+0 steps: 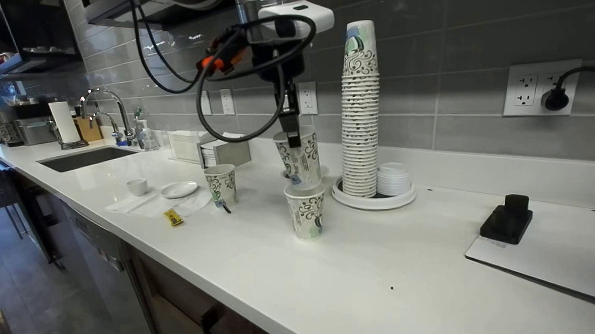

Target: Stack the two coffee cups on the right together.

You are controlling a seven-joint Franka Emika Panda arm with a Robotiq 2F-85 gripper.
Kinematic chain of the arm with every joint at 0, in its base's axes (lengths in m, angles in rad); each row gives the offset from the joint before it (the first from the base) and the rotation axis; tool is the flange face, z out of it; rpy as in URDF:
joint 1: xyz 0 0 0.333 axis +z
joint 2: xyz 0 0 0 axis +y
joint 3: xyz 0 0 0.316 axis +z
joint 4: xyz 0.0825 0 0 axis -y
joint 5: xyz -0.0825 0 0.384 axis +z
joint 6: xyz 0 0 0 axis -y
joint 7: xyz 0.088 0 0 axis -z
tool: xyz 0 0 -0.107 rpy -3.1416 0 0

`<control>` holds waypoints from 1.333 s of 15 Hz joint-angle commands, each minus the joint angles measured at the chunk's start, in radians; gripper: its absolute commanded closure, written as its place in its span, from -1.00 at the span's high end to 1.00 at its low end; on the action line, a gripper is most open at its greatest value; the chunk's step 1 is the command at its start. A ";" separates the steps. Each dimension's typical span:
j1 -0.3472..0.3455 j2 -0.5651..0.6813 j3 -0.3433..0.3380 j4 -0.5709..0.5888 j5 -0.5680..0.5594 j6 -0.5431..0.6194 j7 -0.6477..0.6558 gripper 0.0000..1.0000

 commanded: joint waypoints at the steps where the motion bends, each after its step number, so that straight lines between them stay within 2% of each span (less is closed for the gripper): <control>1: -0.004 0.054 0.005 0.065 -0.021 -0.050 0.040 -0.98; 12: -0.002 0.091 0.005 0.113 -0.026 -0.130 0.053 -0.98; 13: -0.002 0.092 0.005 0.116 -0.024 -0.137 0.055 -0.41; 14: -0.002 0.093 0.004 0.118 -0.024 -0.143 0.057 -0.39; 20: -0.003 0.085 0.003 0.116 -0.020 -0.146 0.066 0.43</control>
